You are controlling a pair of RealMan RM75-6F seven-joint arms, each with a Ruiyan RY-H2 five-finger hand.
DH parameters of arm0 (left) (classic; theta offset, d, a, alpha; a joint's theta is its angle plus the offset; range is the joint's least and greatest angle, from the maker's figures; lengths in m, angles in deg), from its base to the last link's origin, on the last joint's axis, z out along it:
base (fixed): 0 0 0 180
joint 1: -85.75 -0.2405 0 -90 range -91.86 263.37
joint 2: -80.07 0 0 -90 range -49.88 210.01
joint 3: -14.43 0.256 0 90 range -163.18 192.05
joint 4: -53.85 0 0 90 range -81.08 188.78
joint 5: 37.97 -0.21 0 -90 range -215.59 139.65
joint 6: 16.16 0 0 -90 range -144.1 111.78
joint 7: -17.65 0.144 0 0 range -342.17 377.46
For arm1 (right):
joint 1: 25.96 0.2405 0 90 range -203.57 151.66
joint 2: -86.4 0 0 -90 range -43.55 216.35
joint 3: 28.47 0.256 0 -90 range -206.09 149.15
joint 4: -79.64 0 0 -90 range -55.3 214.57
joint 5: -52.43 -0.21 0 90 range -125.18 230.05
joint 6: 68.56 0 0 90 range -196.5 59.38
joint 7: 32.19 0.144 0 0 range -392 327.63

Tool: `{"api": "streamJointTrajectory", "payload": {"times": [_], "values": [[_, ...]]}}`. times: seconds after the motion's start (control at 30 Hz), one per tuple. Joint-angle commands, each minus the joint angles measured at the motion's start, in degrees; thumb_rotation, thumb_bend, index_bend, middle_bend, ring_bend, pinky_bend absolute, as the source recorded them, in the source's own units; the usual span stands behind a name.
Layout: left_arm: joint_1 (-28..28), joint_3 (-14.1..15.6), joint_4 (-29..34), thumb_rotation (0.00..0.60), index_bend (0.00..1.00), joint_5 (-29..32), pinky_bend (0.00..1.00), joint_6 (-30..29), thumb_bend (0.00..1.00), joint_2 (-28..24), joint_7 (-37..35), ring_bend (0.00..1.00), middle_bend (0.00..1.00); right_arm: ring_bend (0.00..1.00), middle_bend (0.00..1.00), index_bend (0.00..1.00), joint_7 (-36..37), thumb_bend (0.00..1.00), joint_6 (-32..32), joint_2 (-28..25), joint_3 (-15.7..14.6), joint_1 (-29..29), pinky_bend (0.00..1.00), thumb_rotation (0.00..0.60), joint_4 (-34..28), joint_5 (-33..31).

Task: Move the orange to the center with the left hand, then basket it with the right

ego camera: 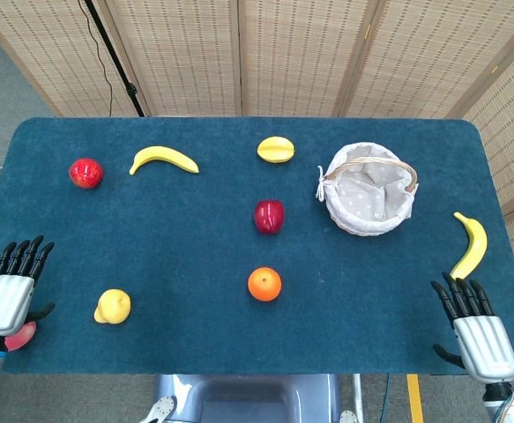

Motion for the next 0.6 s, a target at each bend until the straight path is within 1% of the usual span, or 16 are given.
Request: {"api": "streamJointTrajectory", "payload": {"times": [0.03,0.17,0.33,0.6], "values": [[-0.61,-0.26,-0.54,0.6,0.0,-0.64,0.0,-0.63,0.0,0.44,-0.02,0.0,0.0,0.0,0.0,0.0,-2.21,0.0,-2.01,0.77,-0.84,1.24,0.0,0.6,-2.11,1.61],[-1.09,-0.41,-0.69,0.6,0.0,-0.99,0.0,-0.66,0.0,0.51,0.28,0.0,0.0,0.0,0.0,0.0,-4.32,0.0,-5.33,1.9,-0.77,3.01,0.0,0.6,-4.24,1.39],[-1.36,-0.79,-0.62,0.6,0.0,-1.01,0.0,0.0,0.0,0.39,0.28,0.0,0.0,0.0,0.0,0.0,-7.27,0.0,-10.87,2.96,0.3,6.0,0.0,0.6,-7.88,-1.32],[-1.53,-1.67,-1.21,0.6,0.0,-0.36,0.0,1.46,0.0,0.49,-0.22,0.0,0.0,0.0,0.0,0.0,-13.11,0.0,-19.66,5.22,3.32,11.73,0.0,0.6,-12.88,-7.88]]}}
